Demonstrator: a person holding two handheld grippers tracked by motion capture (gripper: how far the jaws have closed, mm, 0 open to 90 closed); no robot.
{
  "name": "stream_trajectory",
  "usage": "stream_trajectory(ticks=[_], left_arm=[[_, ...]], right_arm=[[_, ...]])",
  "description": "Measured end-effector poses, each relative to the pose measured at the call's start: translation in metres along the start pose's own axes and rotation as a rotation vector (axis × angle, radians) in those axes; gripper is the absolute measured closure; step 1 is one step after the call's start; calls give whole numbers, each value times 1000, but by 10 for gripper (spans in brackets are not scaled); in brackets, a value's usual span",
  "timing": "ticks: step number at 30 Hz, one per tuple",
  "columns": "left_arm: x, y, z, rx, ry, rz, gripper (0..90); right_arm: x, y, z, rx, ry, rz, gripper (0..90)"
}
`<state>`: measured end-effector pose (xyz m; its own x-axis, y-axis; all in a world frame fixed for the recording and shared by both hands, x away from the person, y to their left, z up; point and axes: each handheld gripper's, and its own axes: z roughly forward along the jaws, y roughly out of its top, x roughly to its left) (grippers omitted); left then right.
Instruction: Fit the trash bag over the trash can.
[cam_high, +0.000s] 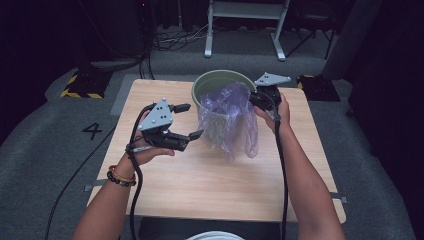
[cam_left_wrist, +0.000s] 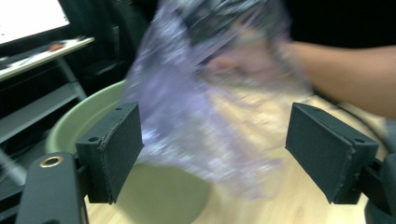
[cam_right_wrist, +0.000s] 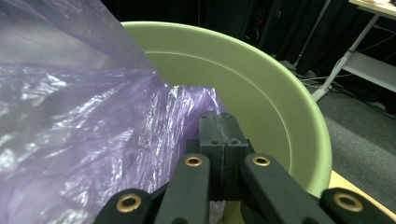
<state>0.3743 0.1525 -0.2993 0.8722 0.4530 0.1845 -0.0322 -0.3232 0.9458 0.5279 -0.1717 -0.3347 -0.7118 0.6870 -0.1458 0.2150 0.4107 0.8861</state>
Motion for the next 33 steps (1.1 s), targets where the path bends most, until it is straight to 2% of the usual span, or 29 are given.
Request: stream_trajectory(ticks=[1, 5, 7, 9, 10, 12, 13, 14, 15, 17, 21, 23, 26, 29, 33], left_arm=[[-5, 3, 1, -2, -27, 9, 175], [-19, 10, 13, 29, -63, 42, 157], [-25, 12, 22, 59, -24, 69, 158], [-24, 12, 35, 130, 49, 78, 170], [-22, 12, 41, 153, 87, 71, 192], [-14, 9, 51, 176, 123, 46, 280], [-12, 8, 52, 179, 134, 43, 357], [-7, 7, 55, 184, 152, 36, 357], [-2, 4, 58, 187, 147, 14, 449], [5, 1, 61, 202, 157, 23, 612], [10, -3, 62, 213, 168, 28, 820], [11, -4, 63, 231, 195, 38, 889], [14, -5, 64, 244, 212, 30, 898], [15, -6, 65, 251, 217, 19, 899], [13, -6, 66, 254, 211, 18, 899]], right_arm=[[0, 0, 0, 3, -2, 0, 900], [1, 0, 0, 11, -14, -9, 900], [1, -1, 0, 11, -16, -12, 900], [2, -1, 0, 6, -18, -16, 887], [2, -1, 0, 4, -19, -17, 866], [2, -2, -2, -2, -18, -21, 836], [3, -3, -4, -5, -26, -36, 741], [3, -3, -4, -5, -26, -36, 741], [3, -3, -5, -12, -26, -44, 657], [4, -4, -10, -22, -37, -54, 597], [3, -8, -23, -45, -33, -30, 421], [3, -10, -30, -52, -37, -38, 351], [4, -15, -45, -83, -31, -22, 307], [8, -18, -66, -122, -28, -32, 299], [25, -20, -95, -190, 22, -49, 297]])
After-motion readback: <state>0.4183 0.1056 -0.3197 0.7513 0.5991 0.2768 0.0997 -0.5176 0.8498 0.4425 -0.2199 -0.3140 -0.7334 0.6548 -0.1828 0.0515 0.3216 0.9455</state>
